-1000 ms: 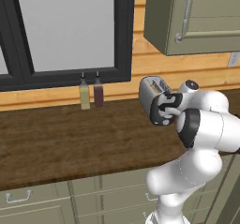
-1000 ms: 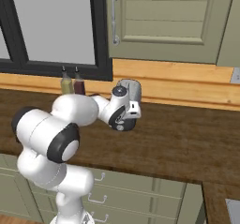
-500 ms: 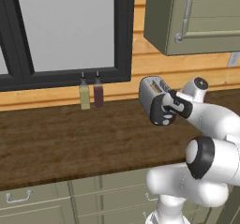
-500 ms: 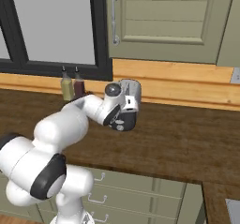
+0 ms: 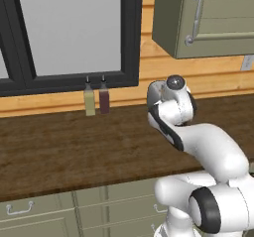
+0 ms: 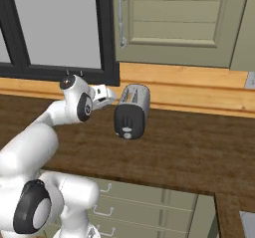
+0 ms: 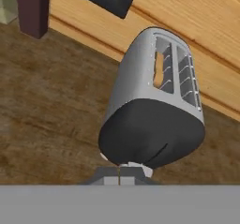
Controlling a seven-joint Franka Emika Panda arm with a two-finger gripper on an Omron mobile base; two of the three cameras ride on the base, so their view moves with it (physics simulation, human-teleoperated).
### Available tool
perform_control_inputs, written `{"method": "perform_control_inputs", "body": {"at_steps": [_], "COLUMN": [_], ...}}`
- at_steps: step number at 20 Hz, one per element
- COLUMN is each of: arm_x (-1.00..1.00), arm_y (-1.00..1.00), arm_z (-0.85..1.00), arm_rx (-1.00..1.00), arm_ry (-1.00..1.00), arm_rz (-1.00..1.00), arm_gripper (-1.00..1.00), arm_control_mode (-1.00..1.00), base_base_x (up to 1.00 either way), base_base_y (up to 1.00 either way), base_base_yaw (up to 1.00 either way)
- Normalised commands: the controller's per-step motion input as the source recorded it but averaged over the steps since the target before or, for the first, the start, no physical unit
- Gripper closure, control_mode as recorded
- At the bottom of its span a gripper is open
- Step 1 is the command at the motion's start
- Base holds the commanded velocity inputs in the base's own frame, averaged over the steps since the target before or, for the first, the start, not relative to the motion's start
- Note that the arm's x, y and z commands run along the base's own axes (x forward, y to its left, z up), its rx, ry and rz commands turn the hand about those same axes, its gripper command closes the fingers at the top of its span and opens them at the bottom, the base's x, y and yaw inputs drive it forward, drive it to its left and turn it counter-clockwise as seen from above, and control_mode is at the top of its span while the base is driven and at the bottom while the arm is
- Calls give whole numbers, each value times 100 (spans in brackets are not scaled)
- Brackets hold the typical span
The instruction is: Start the toaster. Once the lever pops up, take the bread to the plate on the dining counter.
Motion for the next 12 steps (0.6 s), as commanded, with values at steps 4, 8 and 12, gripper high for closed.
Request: {"method": "perform_control_inputs", "body": {"at_steps": [4, 8, 12], "arm_x": [-1, 0, 0], "arm_y": [57, 43, 3], "arm_z": [46, 15, 0], "arm_rx": [-27, -20, -2], "arm_ry": [14, 5, 0], "arm_rz": [-9, -10, -1], "arm_gripper": [100, -100, -100], "arm_control_mode": [-100, -100, -100], "base_base_x": [0, 0, 0], "base_base_y": [0, 0, 0], "base_base_yaw": [0, 0, 0]}}
